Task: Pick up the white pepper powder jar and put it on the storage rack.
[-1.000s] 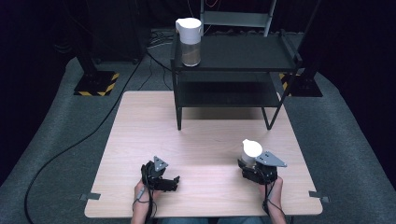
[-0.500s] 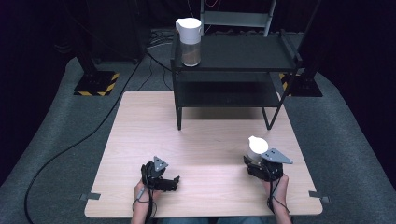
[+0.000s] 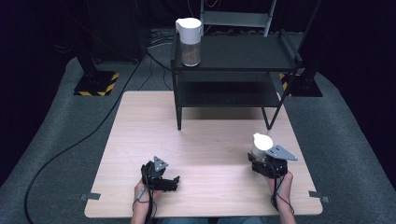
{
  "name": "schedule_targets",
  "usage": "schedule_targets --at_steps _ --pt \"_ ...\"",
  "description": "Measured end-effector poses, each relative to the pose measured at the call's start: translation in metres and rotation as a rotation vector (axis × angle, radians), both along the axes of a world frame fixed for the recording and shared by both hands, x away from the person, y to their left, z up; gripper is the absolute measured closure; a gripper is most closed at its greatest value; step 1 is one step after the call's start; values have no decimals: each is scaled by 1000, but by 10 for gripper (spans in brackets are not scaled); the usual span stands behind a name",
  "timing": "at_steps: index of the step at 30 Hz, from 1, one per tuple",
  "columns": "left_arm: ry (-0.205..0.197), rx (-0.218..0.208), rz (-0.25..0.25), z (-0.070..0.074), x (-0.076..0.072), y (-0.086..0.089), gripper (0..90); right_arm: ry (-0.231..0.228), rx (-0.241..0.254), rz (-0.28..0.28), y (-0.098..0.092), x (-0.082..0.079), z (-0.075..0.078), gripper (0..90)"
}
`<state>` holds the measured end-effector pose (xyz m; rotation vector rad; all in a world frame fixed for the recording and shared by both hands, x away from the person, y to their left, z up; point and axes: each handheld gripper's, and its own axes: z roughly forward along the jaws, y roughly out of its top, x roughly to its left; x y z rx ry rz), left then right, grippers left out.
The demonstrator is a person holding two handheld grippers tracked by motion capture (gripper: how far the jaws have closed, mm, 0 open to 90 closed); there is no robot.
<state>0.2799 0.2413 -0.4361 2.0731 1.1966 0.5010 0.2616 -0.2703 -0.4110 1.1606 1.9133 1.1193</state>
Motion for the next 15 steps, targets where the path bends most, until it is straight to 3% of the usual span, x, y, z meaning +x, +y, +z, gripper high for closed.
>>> schedule_targets --at_steps 15 --pt "0 0 0 0 0 0 5 -5 -6 -25 -7 6 9 296"
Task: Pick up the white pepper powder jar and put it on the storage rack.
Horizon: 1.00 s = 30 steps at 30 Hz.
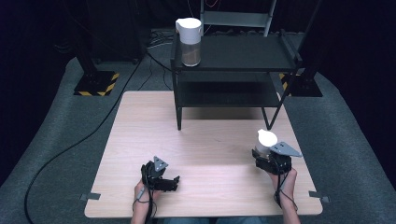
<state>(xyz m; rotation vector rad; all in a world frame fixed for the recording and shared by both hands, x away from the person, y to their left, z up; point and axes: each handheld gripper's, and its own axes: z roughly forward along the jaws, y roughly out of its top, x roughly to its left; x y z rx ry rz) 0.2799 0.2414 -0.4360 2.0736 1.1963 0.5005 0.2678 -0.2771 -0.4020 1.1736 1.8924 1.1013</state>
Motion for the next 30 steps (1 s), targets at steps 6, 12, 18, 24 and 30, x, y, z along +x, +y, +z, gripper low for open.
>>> schedule_targets --at_steps 6,12,18,24,30 --pt "0 0 0 0 0 0 5 -3 1 -4 -2 3 5 297" --pt "0 0 1 0 0 0 5 -9 -4 -12 -5 6 11 297" --pt "0 0 1 0 0 0 5 -15 -4 -17 -8 9 17 296" --pt "-1 0 0 0 0 0 5 -19 -9 -23 -10 13 22 296" --pt "0 0 0 0 0 0 5 -21 -7 -27 -12 18 29 297"
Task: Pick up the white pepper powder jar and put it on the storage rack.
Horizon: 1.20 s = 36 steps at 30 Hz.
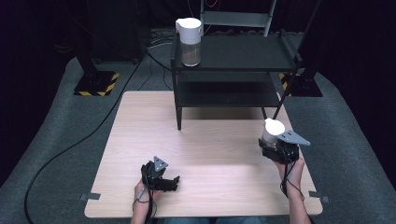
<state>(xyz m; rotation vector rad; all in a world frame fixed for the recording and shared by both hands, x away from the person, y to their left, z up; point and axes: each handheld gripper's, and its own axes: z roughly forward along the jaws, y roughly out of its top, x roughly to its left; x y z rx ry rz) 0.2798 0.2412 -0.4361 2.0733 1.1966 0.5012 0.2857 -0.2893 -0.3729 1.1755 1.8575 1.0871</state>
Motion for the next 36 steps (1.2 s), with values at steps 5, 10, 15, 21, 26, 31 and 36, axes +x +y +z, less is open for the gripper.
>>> schedule_targets --at_steps 5,10,15,21,26,31,36 --pt "0 0 0 0 0 0 5 -5 -9 3 -1 4 6 297" --pt "1 0 0 0 0 0 5 -11 -13 3 -1 7 13 297" --pt "0 0 0 0 0 0 5 -15 -12 3 -3 9 19 297" --pt "0 0 1 0 0 0 5 -11 -15 7 -5 13 26 296" --pt "0 0 1 0 0 0 5 -13 -12 8 -6 18 33 296" --pt "0 0 1 0 0 0 5 -15 -18 11 -7 22 40 297" --pt "0 0 1 0 0 0 5 -15 -25 15 -7 26 47 297"
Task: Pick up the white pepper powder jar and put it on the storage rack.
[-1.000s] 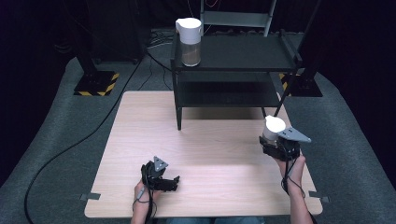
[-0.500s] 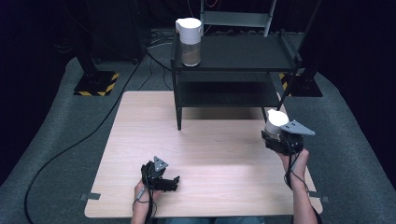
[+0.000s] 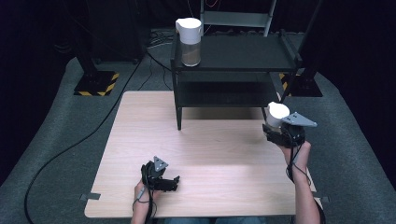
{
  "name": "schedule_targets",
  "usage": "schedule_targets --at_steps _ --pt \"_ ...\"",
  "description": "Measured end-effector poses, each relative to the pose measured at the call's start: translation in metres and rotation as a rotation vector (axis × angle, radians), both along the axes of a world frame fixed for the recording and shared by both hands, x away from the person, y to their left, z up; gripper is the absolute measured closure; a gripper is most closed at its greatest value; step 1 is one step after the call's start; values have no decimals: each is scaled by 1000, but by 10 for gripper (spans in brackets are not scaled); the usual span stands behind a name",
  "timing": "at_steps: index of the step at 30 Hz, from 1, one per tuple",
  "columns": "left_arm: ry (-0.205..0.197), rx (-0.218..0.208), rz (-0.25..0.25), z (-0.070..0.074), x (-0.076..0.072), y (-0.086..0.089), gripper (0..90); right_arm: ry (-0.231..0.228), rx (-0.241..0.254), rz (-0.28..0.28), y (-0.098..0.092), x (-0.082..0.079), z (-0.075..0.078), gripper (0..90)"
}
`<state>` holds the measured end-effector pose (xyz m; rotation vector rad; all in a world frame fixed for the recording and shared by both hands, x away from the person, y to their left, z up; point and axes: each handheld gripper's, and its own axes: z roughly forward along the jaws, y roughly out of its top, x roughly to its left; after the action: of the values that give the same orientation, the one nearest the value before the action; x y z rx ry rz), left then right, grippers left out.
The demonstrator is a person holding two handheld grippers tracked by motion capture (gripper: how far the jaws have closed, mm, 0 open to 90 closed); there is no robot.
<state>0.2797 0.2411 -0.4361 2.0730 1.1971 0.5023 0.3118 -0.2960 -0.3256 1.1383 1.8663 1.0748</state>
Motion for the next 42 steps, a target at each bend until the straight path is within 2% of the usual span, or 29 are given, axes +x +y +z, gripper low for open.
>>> schedule_targets --at_steps 42 --pt "0 0 0 0 0 0 5 -27 -5 26 2 23 47 296"
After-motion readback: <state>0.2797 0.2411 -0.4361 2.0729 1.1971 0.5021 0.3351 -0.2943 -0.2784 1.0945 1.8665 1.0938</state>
